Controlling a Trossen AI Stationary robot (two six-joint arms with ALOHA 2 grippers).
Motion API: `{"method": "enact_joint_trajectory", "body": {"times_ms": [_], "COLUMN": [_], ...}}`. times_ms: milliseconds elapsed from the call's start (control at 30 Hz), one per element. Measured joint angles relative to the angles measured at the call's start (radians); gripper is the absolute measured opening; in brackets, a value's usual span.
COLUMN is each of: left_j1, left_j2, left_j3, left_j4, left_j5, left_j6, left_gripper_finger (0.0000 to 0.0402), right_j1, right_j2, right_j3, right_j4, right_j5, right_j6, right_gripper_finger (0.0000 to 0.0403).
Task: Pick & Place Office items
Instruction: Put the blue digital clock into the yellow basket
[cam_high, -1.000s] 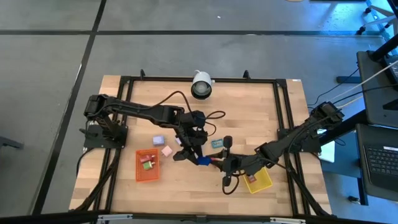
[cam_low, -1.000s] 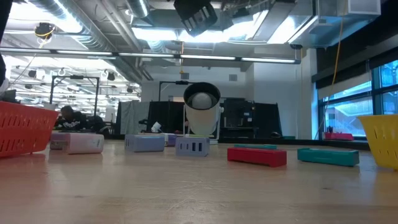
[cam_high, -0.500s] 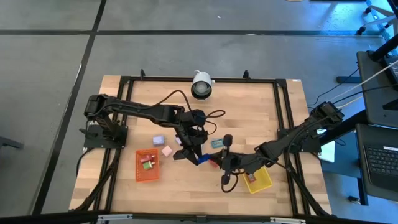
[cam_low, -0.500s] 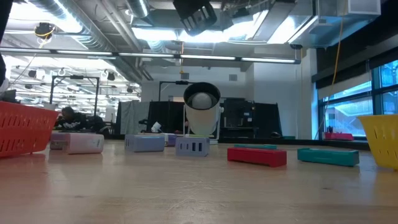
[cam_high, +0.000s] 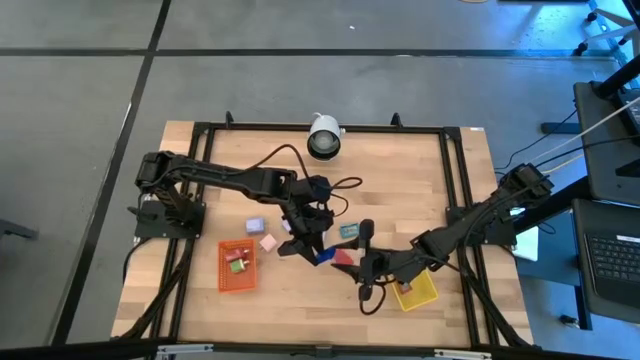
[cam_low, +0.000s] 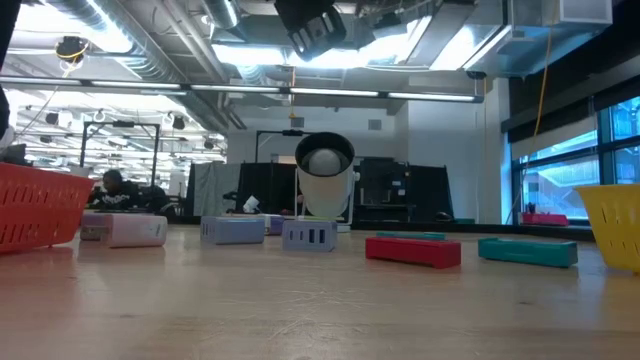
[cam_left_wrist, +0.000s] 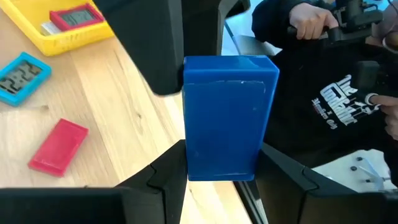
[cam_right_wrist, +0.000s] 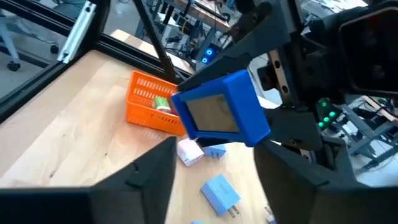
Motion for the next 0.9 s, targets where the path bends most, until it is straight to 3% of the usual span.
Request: {"method": "enact_joint_trajectory", "body": {"times_ms": [133, 300, 900], "left_j1": [-0.002, -0.023, -0.036], "left_j2": [0.000, 0.000, 0.000], "left_j3": [0.000, 0.000, 0.000], "left_j4": [-0.027, -0.036, -0.084], "left_j5": [0.004, -0.001, -0.021], "left_j6": [0.000, 0.001, 0.011], "left_gripper_finger": [0.0159, 0.0156, 0.0159], "right_j1": [0.002, 0.003, -0.071], "right_j2": [0.000, 0.000, -0.001], "right_j3": [0.000, 0.020, 0.069], "right_j4": [-0.002, -0.006, -0.034], "right_j5": [-0.009, -0.004, -0.246], "right_j6": [0.000, -0.006, 0.051], "right_gripper_finger": [0.0250, 0.0247, 0.0235]}}
